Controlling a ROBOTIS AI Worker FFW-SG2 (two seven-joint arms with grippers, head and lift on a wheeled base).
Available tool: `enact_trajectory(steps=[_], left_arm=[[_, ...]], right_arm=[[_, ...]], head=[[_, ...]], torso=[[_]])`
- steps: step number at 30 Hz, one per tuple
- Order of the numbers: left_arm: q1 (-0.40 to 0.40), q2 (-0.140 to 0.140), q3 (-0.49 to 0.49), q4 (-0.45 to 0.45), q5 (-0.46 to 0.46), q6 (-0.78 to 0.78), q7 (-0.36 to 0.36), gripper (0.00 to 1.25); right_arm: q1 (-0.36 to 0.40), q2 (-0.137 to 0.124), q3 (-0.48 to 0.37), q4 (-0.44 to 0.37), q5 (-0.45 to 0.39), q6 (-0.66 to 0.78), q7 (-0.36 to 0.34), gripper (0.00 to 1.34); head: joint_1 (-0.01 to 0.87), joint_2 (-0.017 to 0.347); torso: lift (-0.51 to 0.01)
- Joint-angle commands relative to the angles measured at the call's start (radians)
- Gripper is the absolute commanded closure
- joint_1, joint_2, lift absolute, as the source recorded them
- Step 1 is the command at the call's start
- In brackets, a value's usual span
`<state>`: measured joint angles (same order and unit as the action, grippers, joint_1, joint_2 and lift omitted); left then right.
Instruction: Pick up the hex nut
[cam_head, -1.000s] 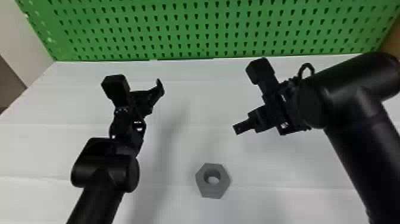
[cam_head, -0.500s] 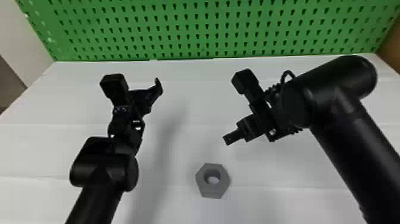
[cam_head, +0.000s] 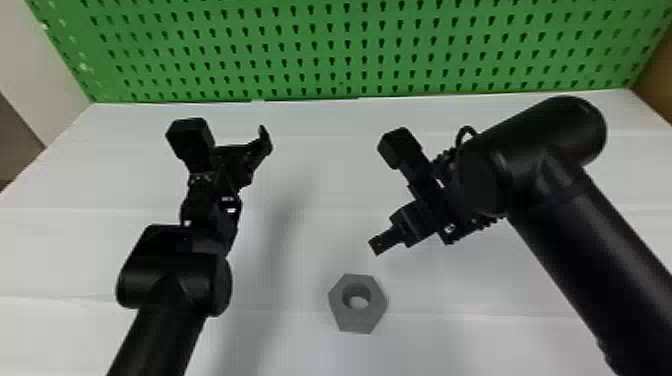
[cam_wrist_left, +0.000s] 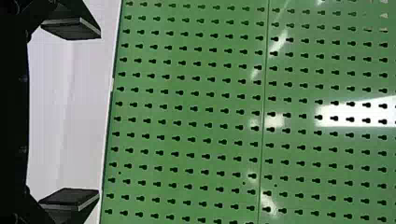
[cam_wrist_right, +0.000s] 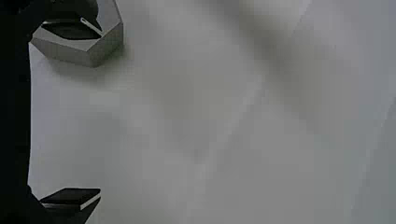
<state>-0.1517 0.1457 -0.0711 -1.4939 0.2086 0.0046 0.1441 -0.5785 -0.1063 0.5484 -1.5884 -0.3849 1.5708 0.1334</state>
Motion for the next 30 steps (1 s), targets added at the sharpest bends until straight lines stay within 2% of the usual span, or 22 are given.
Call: enact_trajectory(steps=[1,18,30], left_arm=[[0.0,0.0,0.001,0.001,-0.003,0.0,0.0,0.09],[0.0,0.0,0.002,0.001,-0.008,0.0,0.0,0.09],[-0.003,0.0,0.001,0.001,-0.009,0.0,0.0,0.09]], right_arm=[[-0.011,0.007,0.024,0.033,-0.011,0.001,0.0,0.11],[-0.047,0.017,0.113,0.162,-0.12,0.001,0.0,0.11],[-0.061,0.03,0.154,0.211,-0.123,0.001,0.0,0.11]], head=[[0.785,0.152],[0.785,0.152],[0.785,0.152]], torso=[[-0.079],[-0.079],[-0.079]])
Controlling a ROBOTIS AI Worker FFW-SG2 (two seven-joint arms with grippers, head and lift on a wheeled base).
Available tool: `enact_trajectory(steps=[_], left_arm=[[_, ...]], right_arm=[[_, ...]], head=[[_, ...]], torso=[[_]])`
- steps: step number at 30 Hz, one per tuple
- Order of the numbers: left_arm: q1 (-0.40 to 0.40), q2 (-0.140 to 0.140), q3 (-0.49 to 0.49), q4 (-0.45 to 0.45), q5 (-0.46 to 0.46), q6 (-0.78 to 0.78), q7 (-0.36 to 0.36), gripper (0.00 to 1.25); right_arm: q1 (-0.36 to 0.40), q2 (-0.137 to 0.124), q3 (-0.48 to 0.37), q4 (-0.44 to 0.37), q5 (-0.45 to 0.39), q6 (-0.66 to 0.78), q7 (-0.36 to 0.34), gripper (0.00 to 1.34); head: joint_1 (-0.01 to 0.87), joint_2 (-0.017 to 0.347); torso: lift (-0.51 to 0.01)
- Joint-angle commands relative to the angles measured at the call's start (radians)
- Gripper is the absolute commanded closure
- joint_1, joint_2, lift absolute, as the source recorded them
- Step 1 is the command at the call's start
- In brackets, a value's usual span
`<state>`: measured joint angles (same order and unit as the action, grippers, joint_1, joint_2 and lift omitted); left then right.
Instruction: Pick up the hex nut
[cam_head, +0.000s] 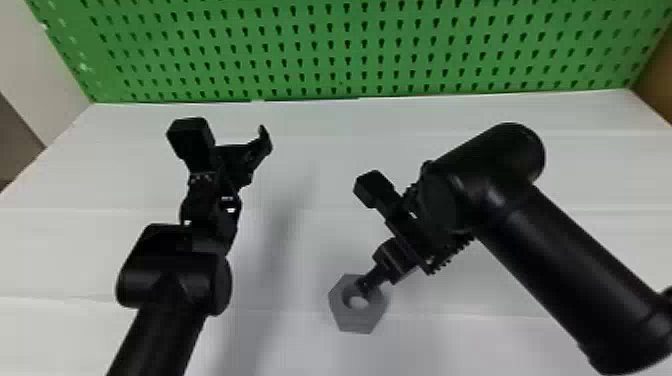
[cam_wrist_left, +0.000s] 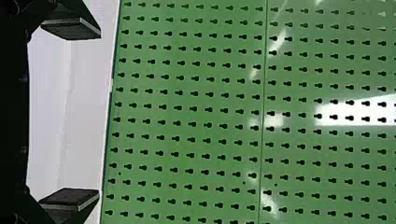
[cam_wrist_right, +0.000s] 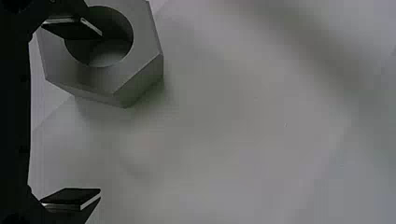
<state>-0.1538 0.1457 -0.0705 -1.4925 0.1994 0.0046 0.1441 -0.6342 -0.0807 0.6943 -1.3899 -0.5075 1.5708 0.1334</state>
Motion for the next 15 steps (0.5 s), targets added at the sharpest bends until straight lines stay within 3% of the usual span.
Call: enact_trajectory(steps=[1,15], left_arm=[[-0.001,0.0,0.0,0.0,0.0,0.0,0.0,0.09],[-0.001,0.0,0.001,0.0,0.0,-0.002,0.0,0.09]], right_arm=[[-0.005,0.004,0.01,0.017,0.0,0.001,0.0,0.11],[-0.007,0.018,0.024,0.086,0.014,-0.071,0.037,0.11]], head=[[0.785,0.152],[0.785,0.152]], torso=[[-0.079],[-0.079]])
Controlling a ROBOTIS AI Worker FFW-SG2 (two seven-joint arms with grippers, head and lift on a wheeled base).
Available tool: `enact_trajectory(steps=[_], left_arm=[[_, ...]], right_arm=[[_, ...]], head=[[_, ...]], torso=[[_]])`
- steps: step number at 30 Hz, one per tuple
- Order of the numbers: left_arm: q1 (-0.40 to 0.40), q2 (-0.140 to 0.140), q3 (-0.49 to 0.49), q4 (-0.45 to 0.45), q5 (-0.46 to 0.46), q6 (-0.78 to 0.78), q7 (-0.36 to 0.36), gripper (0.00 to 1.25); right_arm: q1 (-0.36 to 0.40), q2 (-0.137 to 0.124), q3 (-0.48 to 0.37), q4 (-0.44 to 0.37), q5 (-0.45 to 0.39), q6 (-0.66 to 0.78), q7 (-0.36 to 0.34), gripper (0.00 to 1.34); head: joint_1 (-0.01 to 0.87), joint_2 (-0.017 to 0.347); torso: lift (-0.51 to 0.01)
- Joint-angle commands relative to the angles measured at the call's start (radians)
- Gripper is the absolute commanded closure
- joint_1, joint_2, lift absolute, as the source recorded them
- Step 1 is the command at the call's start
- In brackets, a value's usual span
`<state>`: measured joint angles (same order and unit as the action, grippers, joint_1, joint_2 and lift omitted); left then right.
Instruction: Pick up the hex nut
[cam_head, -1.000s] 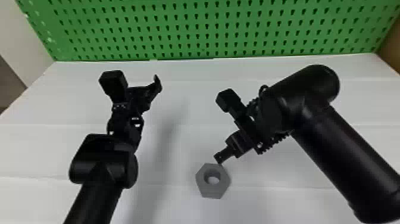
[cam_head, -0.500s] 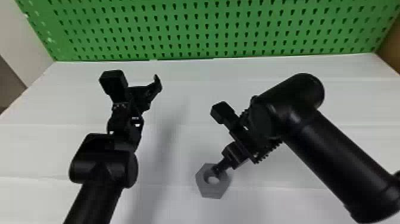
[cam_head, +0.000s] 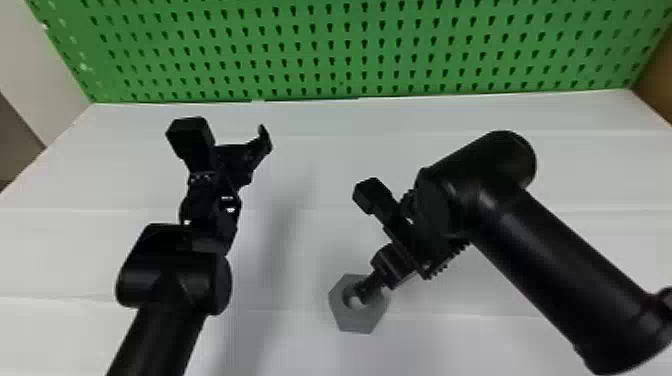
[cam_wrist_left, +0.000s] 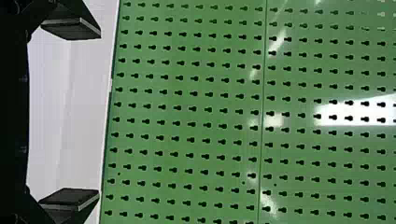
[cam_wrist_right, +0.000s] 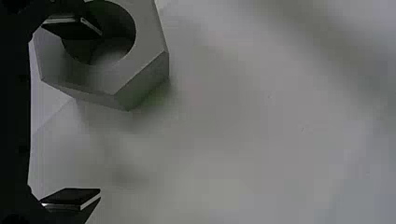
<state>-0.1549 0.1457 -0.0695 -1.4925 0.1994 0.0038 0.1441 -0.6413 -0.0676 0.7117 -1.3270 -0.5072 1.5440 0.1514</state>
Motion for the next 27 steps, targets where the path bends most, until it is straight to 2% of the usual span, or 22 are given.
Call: enact_trajectory(steps=[1,3,5,7,9,10,12,18,22,27], left_arm=[[-0.002,0.0,0.0,0.0,0.0,-0.001,0.0,0.09],[-0.002,0.0,0.0,0.0,0.0,-0.001,0.0,0.09],[0.0,0.0,0.0,0.0,0.0,-0.001,0.0,0.09],[0.0,0.0,-0.001,0.0,0.0,-0.001,0.0,0.09],[0.0,0.0,0.0,0.0,0.0,-0.001,0.0,0.09],[0.0,0.0,0.002,0.0,0.0,-0.001,0.0,0.09],[0.0,0.0,0.004,0.0,0.0,-0.001,0.0,0.09],[0.002,0.0,0.002,0.0,0.0,-0.004,0.0,0.09],[0.002,0.0,0.004,0.0,0.0,-0.004,0.0,0.09],[0.002,0.0,0.005,0.0,0.0,-0.005,0.0,0.09]], right_arm=[[0.002,0.006,0.008,0.026,0.033,-0.058,0.04,0.11],[0.005,0.012,0.012,0.031,0.092,-0.077,0.096,0.11],[0.006,0.019,0.017,0.038,0.177,-0.099,0.183,0.13],[0.006,0.023,0.022,0.048,0.245,-0.114,0.254,0.24],[0.006,0.026,0.022,0.049,0.265,-0.114,0.272,0.45],[0.006,0.026,0.02,0.049,0.273,-0.114,0.272,0.62],[0.006,0.028,0.018,0.051,0.279,-0.114,0.272,0.78],[0.006,0.029,0.02,0.049,0.283,-0.114,0.272,0.81],[0.006,0.031,0.02,0.049,0.288,-0.114,0.272,0.87],[0.006,0.031,0.025,0.051,0.291,-0.114,0.272,0.88]], head=[[0.785,0.152],[0.785,0.152],[0.785,0.152],[0.785,0.152],[0.785,0.152],[0.785,0.152],[0.785,0.152],[0.785,0.152],[0.785,0.152],[0.785,0.152]], torso=[[-0.079],[-0.079],[-0.079],[-0.079],[-0.079],[-0.079],[-0.079],[-0.079],[-0.079],[-0.079]])
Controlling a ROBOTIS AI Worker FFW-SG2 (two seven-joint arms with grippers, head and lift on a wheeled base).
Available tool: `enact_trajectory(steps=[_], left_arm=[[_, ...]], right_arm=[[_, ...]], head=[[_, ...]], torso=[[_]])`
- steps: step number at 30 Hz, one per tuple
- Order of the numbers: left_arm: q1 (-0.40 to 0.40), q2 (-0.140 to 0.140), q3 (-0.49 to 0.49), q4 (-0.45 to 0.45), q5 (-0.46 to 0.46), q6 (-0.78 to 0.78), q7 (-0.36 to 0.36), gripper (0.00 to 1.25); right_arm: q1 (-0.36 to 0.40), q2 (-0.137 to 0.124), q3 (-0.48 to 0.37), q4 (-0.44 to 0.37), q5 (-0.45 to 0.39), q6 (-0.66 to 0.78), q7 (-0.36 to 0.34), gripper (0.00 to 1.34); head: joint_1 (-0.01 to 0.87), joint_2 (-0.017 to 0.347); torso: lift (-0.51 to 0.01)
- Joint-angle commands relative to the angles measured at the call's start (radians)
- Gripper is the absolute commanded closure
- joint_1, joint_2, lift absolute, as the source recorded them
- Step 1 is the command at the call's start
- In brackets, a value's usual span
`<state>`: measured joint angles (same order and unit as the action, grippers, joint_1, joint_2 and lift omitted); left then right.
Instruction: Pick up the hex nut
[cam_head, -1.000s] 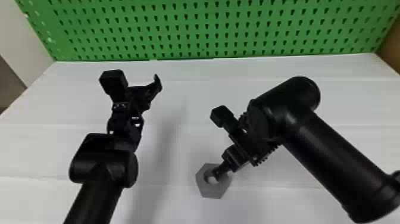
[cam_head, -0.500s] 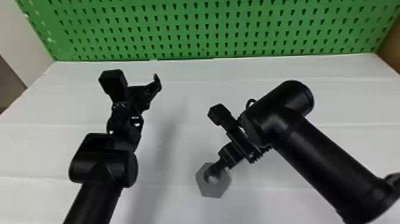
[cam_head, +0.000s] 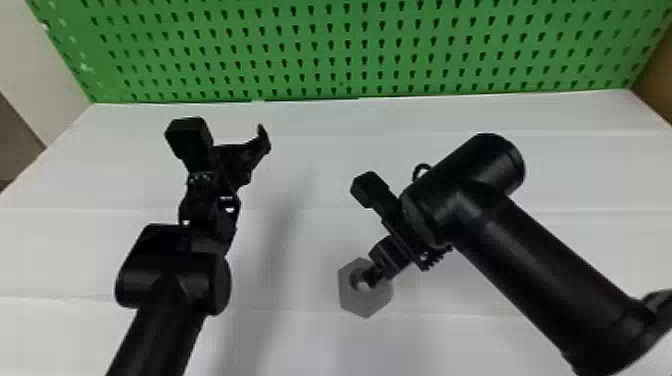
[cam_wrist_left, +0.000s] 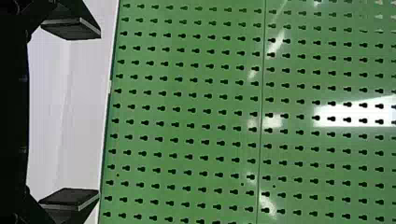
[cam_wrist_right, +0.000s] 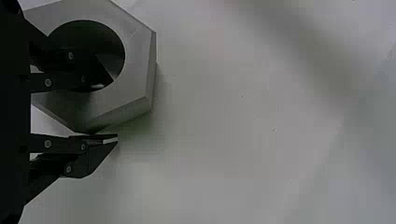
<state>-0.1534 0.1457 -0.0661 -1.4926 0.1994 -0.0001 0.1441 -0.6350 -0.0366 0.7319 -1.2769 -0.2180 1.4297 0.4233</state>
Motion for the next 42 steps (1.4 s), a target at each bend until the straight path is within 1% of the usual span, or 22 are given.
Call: enact_trajectory(steps=[1,10,14,20,28,32,42], left_arm=[[0.0,0.0,0.002,0.0,0.0,-0.001,0.0,0.09],[0.0,0.0,0.002,0.0,0.0,-0.003,0.0,0.09],[0.002,0.0,0.002,0.0,0.0,-0.003,0.0,0.09],[0.008,0.0,0.003,0.0,0.0,-0.004,0.0,0.09],[0.011,0.0,0.005,0.0,0.0,-0.004,0.0,0.09],[0.012,0.0,0.006,0.0,0.0,-0.004,0.0,0.09],[0.014,0.0,0.006,0.0,0.0,-0.004,0.0,0.09]], right_arm=[[0.0,0.001,0.004,-0.001,0.003,0.0,0.0,0.88],[0.0,0.0,-0.003,-0.001,0.003,-0.009,0.002,0.88],[0.003,0.0,-0.02,-0.004,0.003,-0.02,0.002,0.88],[0.026,-0.002,-0.075,-0.039,0.019,-0.052,0.002,0.88],[0.08,-0.002,-0.181,-0.111,0.078,-0.114,0.003,0.88],[0.106,-0.002,-0.235,-0.142,0.088,-0.164,0.002,0.88],[0.166,0.006,-0.322,-0.225,0.151,-0.265,0.002,0.88]], head=[[0.785,0.152],[0.785,0.152],[0.785,0.152],[0.785,0.152],[0.785,0.152],[0.785,0.152],[0.785,0.152]], torso=[[-0.079],[-0.079],[-0.079],[-0.079],[-0.079],[-0.079],[-0.079]])
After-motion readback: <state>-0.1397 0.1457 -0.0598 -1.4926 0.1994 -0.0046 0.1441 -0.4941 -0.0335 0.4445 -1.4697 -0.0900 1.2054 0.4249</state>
